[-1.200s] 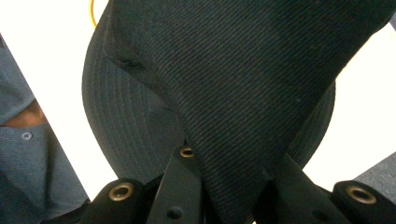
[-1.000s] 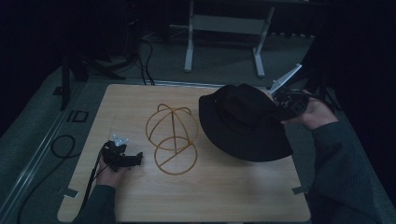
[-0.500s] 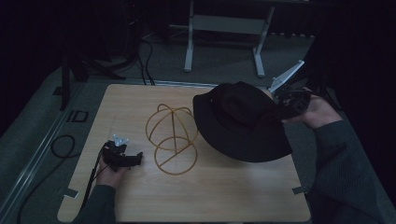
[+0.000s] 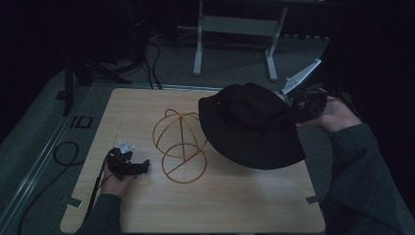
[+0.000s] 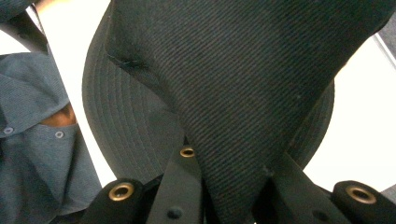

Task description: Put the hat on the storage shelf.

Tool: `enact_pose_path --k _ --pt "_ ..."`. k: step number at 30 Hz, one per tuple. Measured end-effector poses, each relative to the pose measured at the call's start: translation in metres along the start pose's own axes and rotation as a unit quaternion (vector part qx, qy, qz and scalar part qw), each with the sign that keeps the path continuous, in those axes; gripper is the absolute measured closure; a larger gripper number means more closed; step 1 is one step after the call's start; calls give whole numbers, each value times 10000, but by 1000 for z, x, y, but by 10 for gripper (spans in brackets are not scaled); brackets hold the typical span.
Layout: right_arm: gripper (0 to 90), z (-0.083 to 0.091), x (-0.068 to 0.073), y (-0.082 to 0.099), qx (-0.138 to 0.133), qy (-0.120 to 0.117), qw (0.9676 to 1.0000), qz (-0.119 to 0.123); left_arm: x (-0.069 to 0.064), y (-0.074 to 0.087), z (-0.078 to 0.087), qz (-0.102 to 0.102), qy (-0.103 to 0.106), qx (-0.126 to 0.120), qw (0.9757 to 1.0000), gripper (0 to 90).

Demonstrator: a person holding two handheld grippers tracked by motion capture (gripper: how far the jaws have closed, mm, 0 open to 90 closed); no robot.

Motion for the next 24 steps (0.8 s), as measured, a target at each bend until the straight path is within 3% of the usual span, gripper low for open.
enact_pose_path --k 24 --pt "864 13 11 -16 -181 -73 9993 315 0 0 0 1 -3 6 10000 19"
Point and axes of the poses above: each handheld gripper's, and its own axes: z roughly backward along the jaws, y roughly out of its underside, x roughly to its left, the point moved 8 cm from there along -z, roughly forward along the jaws, and after that the axes turned 15 degrees about -y, right-handed, at the moved point
